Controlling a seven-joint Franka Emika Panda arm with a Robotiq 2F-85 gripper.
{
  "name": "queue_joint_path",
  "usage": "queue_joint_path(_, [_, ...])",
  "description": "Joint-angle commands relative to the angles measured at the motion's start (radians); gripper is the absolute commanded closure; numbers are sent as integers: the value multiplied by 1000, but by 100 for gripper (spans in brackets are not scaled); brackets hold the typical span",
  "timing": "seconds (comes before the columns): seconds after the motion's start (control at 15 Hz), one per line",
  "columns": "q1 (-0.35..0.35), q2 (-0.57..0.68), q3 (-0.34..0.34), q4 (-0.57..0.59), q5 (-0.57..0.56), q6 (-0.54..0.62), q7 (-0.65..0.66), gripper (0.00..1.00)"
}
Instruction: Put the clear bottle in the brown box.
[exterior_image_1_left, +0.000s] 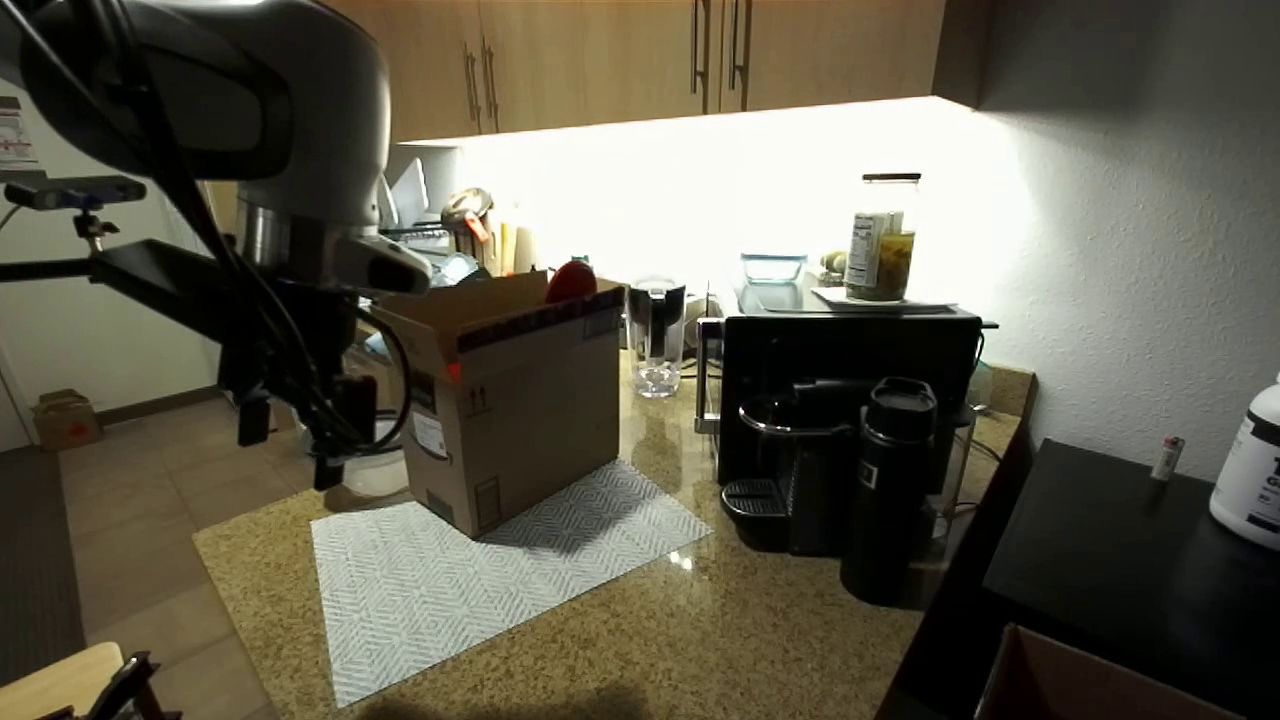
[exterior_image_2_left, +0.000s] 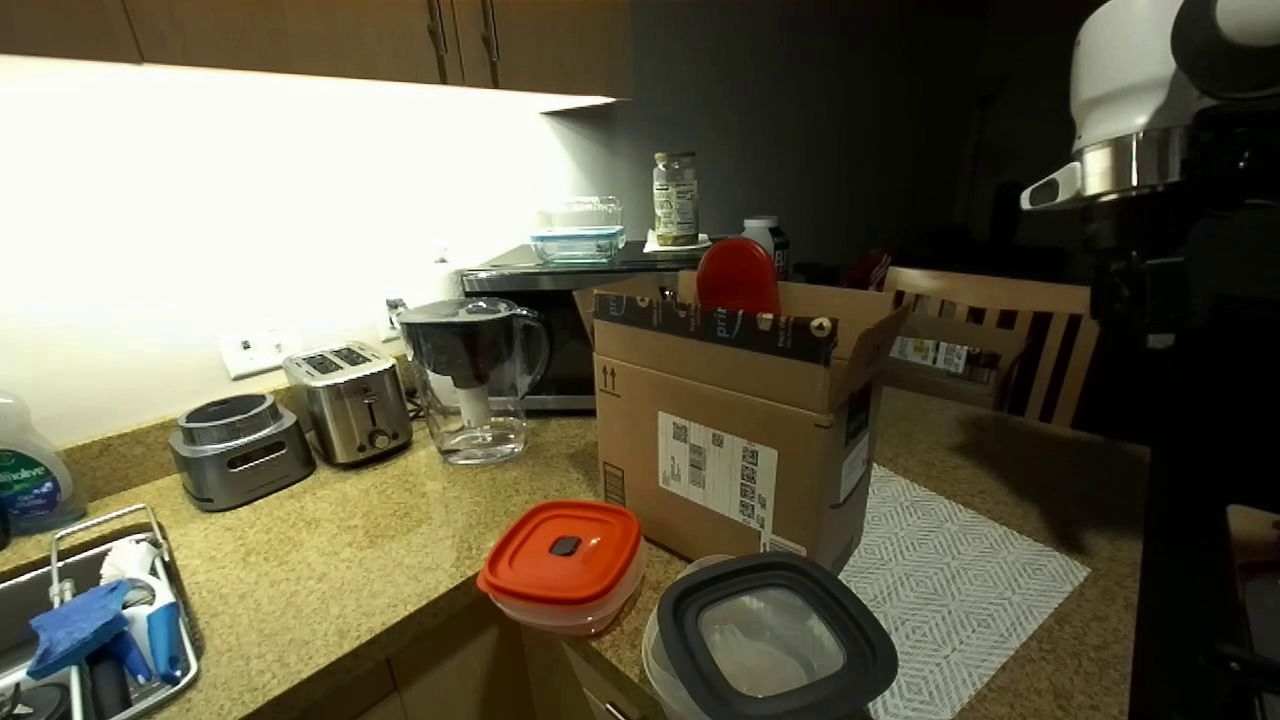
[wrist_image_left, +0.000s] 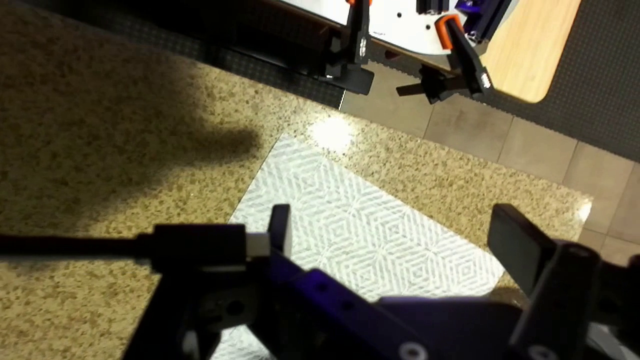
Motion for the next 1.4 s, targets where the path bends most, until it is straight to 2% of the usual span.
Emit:
queue_joint_path(0.0, [45,-93,26,-102,9,11,-6,0])
queue_joint_path(0.2, [101,-139,52,-165,24,52,-6,0])
queue_joint_path(0.33, [151,-99,72,-118,57,79,10,0])
queue_joint_path(0.87, [322,7,187,-112,229,368,67,0])
queue_joint_path(1.33, [375,121,245,-112,235,581,128,0])
